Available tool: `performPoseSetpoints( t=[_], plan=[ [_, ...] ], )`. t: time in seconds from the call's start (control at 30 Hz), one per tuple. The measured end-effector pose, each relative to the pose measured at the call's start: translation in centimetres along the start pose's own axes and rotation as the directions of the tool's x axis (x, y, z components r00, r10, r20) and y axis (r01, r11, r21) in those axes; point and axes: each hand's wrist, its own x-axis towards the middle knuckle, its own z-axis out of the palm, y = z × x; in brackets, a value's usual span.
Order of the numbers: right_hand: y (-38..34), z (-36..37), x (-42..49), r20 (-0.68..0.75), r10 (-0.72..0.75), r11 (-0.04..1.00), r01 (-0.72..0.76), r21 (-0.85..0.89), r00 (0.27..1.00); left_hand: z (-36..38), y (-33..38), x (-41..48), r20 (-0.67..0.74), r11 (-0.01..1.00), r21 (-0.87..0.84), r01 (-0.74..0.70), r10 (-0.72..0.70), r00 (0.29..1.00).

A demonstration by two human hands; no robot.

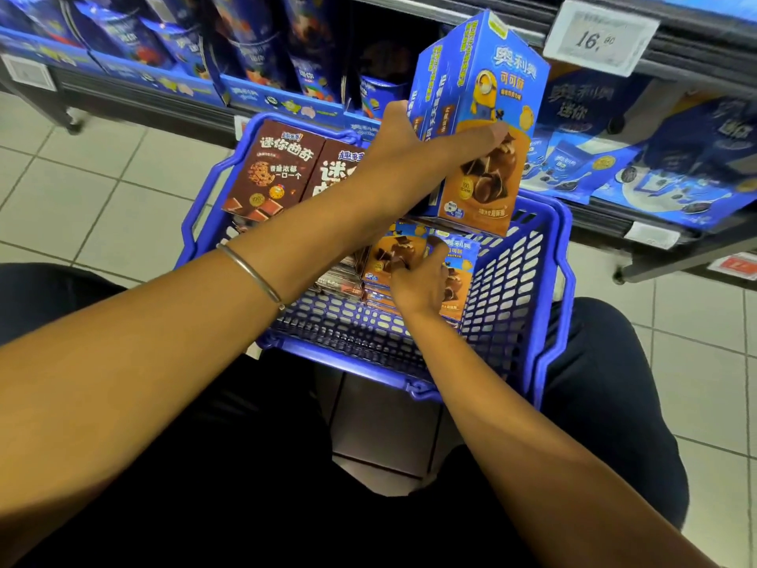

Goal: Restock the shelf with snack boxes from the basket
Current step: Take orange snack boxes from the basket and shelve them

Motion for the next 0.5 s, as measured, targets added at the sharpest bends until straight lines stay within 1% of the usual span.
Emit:
performPoseSetpoints(
  t=[0.07, 0.13, 0.23, 0.33, 0.43, 0.5],
  plan=[
    [0.2, -0.3, -0.2, 0.011, -0.007, 0.999, 0.007, 0.036, 1.000, 0.1, 0.1, -0.1, -0.007, 1.000, 0.006, 0.000, 0.000, 1.000],
    [0.3, -0.6, -0.3, 0.006, -0.011, 1.000, 0.011, 0.030, 1.000, 0.1, 0.1, -0.2, -0.005, 1.000, 0.003, 0.001, -0.001, 1.000],
    [-0.1, -1.4, -0.8, -0.036, -0.039, 0.998, 0.040, 0.041, 0.999, 0.1, 0.5, -0.3, 0.001, 1.000, -0.004, -0.007, 0.007, 1.000],
    [-0.9, -2.8, -1.5, -0.172, -0.123, 0.981, 0.147, 0.130, 0.977, -0.2, 1.2, -0.1, 0.017, 0.999, 0.022, -0.049, 0.049, 0.999],
    [-2.0, -5.1, -2.3, -0.370, -0.208, 0.923, 0.307, 0.232, 0.905, -0.5, 1.8, 0.2, -0.006, 0.997, 0.035, -0.075, 0.075, 0.997],
    [-2.7, -6.8, -2.5, -0.471, -0.225, 0.869, 0.394, 0.298, 0.853, -0.8, 2.0, 0.6, -0.019, 0.995, 0.052, -0.081, 0.082, 0.996]
  ],
)
